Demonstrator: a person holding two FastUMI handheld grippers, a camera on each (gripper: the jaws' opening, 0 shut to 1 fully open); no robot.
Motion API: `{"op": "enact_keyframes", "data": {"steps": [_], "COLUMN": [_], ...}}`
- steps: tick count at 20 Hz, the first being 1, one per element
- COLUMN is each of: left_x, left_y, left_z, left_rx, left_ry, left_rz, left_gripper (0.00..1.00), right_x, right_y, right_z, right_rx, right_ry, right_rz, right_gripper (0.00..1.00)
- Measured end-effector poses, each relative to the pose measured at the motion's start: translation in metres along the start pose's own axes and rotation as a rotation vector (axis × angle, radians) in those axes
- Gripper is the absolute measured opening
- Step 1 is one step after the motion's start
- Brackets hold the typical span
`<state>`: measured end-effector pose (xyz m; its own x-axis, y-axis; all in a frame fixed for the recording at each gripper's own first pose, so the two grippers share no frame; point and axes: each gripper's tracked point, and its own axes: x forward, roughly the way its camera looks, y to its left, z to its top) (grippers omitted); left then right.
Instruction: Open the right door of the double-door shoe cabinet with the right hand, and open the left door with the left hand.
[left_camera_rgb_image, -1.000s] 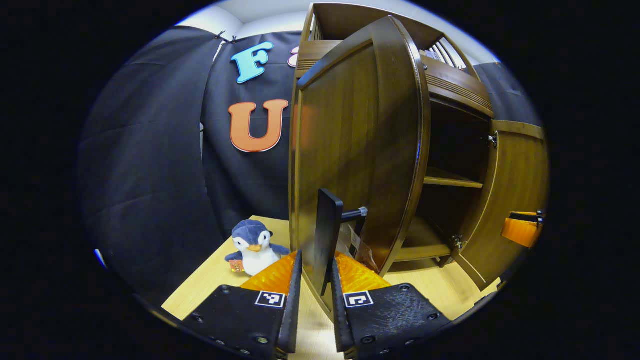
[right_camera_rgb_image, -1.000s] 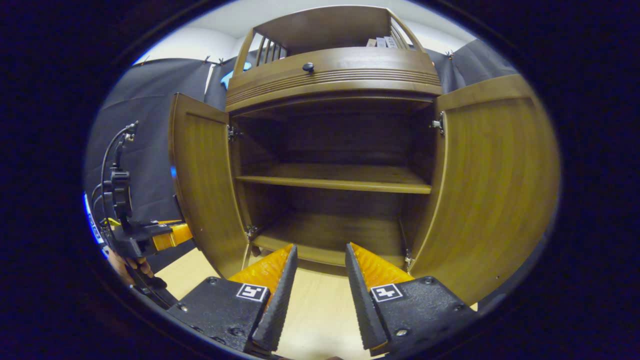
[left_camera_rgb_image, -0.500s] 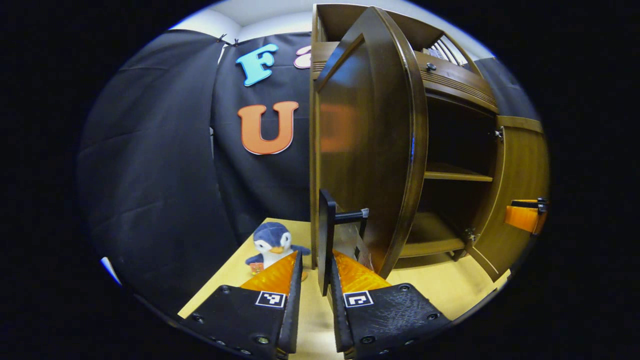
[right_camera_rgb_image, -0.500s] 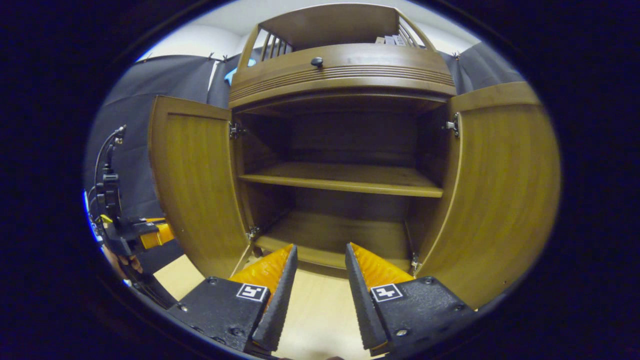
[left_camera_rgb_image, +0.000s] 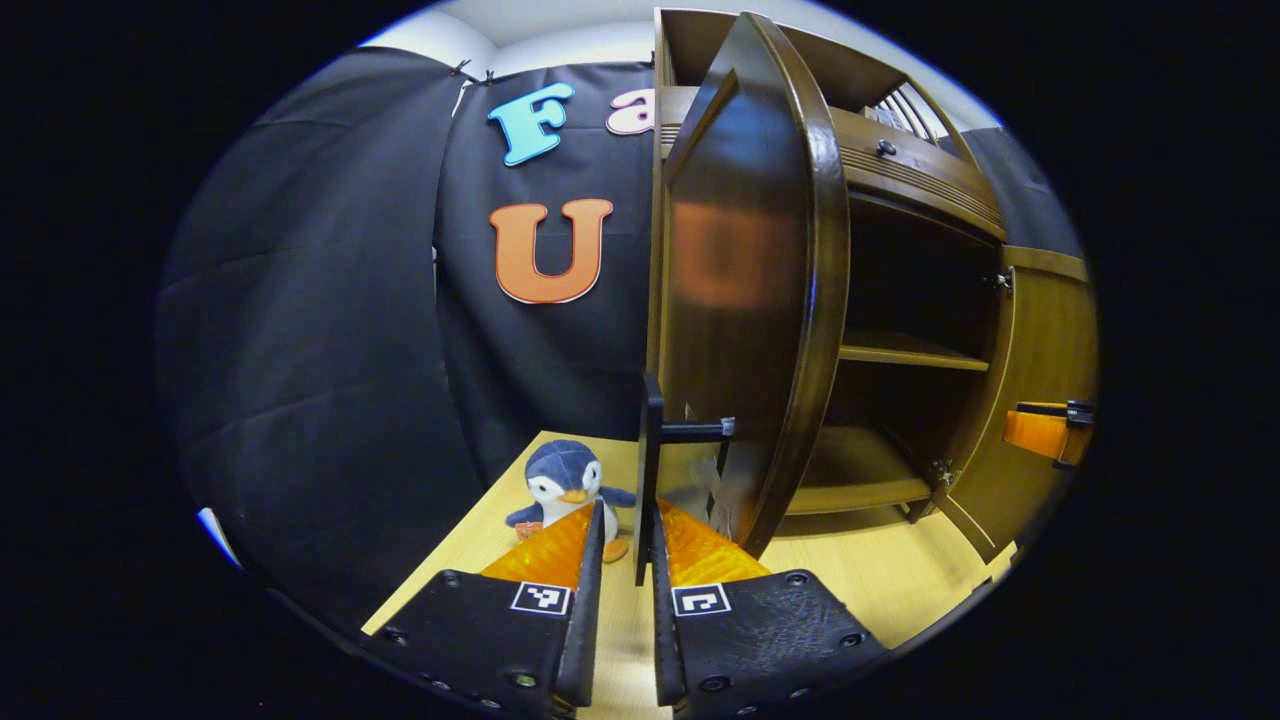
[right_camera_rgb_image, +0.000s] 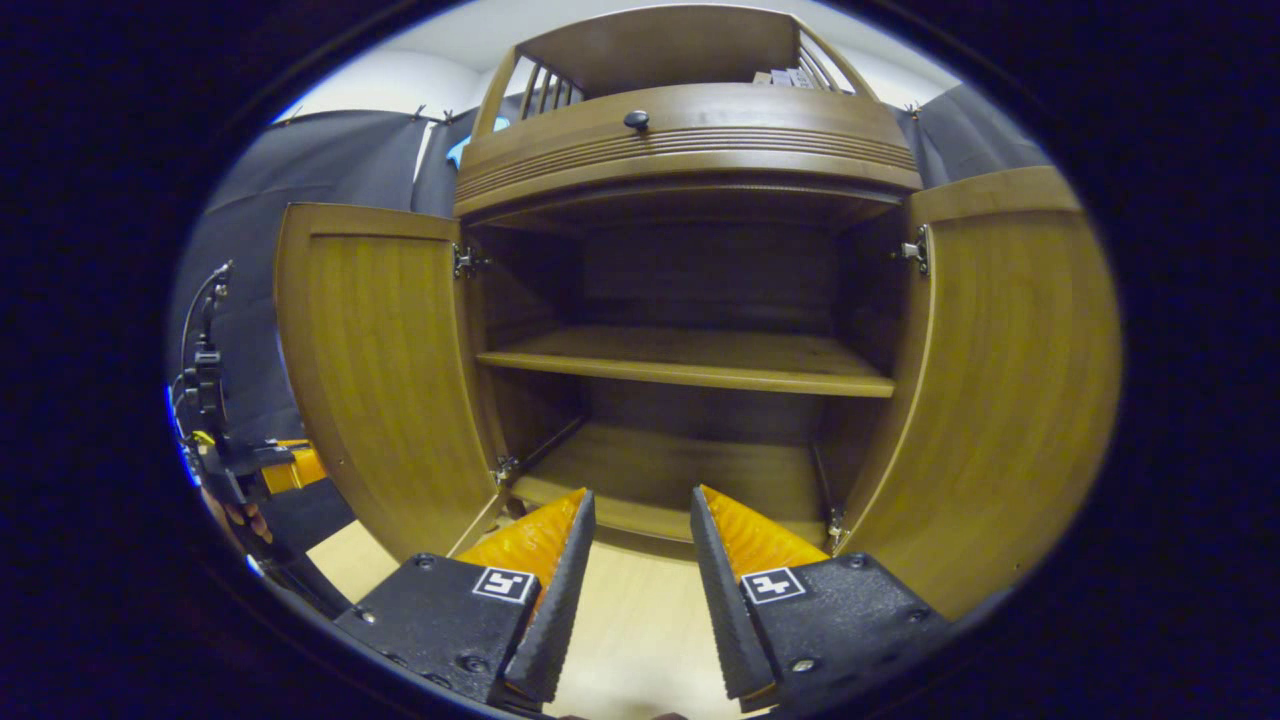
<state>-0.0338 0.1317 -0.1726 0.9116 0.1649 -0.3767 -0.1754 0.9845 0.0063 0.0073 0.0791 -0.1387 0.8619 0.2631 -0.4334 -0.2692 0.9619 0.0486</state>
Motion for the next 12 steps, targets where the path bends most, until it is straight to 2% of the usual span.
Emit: {"op": "enact_keyframes", "data": {"steps": [4, 6, 8, 12], "left_x": [-0.007, -0.012, -0.017, -0.031], "left_y": [0.014, 0.029, 0.04, 0.067], "left_z": [-0.004, -0.008, -0.007, -0.008], "left_rx": [0.047, 0.026, -0.001, -0.004], "left_ry": [-0.001, 0.002, -0.004, -0.002], "left_rz": [0.009, 0.031, 0.063, 0.142], "left_gripper": [0.22, 0.21, 0.21, 0.21], "right_x": [-0.001, 0.0, -0.001, -0.003], "right_y": [-0.001, 0.002, 0.003, 0.006], "right_z": [-0.001, 0.0, 0.001, 0.001], "right_rx": [0.003, 0.0, -0.006, -0.01], "right_ry": [-0.001, 0.0, -0.003, 0.002], "right_rz": [-0.009, -0.008, -0.008, -0.004], "right_gripper": [0.64, 0.64, 0.62, 0.64]}}
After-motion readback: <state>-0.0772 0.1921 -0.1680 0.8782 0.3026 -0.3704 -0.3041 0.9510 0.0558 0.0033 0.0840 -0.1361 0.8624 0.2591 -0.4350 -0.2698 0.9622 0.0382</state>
